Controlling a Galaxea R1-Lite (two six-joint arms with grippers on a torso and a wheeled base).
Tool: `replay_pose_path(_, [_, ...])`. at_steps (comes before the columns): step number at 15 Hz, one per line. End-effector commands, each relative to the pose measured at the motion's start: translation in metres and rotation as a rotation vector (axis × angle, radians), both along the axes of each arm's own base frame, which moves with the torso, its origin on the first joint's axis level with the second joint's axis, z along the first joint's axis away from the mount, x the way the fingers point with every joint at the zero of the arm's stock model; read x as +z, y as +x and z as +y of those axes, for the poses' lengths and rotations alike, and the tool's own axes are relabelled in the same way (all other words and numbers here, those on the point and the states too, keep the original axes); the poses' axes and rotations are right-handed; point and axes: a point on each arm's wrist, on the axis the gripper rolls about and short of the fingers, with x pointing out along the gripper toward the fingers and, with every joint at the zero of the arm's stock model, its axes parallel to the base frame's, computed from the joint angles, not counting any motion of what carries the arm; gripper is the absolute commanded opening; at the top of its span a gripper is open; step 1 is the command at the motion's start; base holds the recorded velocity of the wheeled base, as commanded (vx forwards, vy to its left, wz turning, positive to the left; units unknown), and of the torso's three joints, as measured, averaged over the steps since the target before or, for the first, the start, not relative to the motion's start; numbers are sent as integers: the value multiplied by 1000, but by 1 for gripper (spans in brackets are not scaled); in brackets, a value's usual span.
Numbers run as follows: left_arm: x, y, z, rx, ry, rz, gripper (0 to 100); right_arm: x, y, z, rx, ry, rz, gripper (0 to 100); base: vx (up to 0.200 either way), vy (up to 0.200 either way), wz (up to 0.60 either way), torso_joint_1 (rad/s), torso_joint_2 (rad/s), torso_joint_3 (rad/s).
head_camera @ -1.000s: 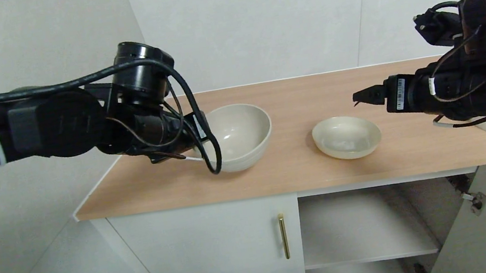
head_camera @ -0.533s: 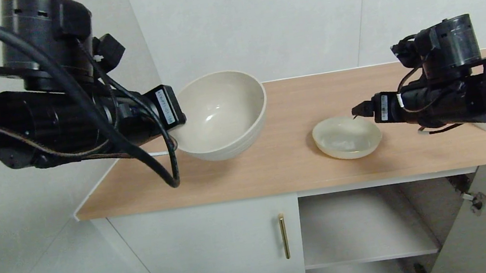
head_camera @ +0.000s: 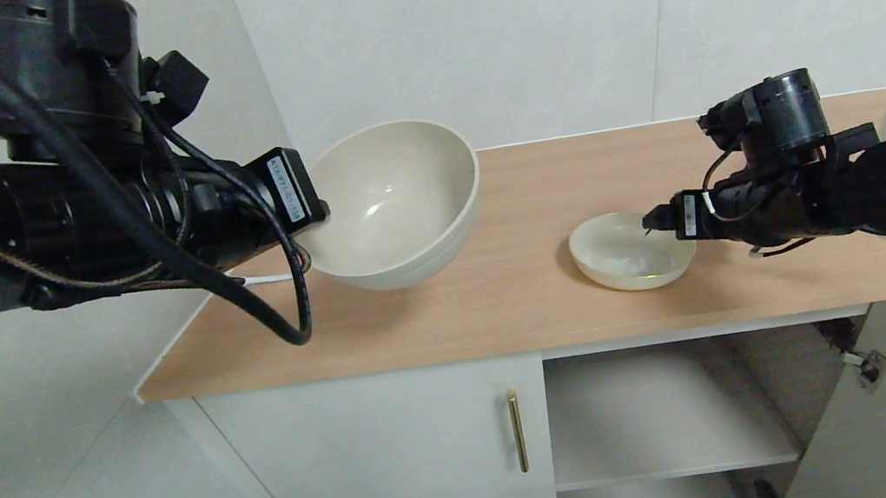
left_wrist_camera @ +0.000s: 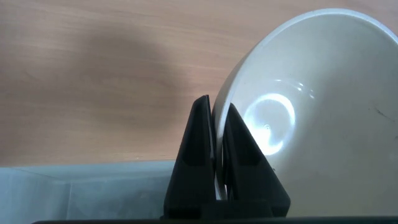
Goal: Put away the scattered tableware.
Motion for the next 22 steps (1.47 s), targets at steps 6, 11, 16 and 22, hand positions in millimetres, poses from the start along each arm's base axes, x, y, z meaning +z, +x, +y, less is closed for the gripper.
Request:
replay_pose_path(6, [-2, 1, -1, 1, 3, 5, 0, -10, 6, 1, -1, -7, 25, 100, 0, 0, 0, 0, 0, 0])
replay_pose_path(11, [-1, 1, -1, 0, 4, 3, 0, -14, 7, 3, 5, -10, 35, 100, 0, 0, 0, 0, 0, 0])
replay_pose_path(16, [0, 0, 0, 1, 1, 1, 0, -14, 7, 4, -1, 6, 34, 0, 0, 0, 0, 0, 0, 0])
replay_pose_path(22, [-3, 0, 0, -1, 6, 9, 0, -1, -4, 1, 4, 21, 6, 0, 0, 0, 0, 0, 0, 0])
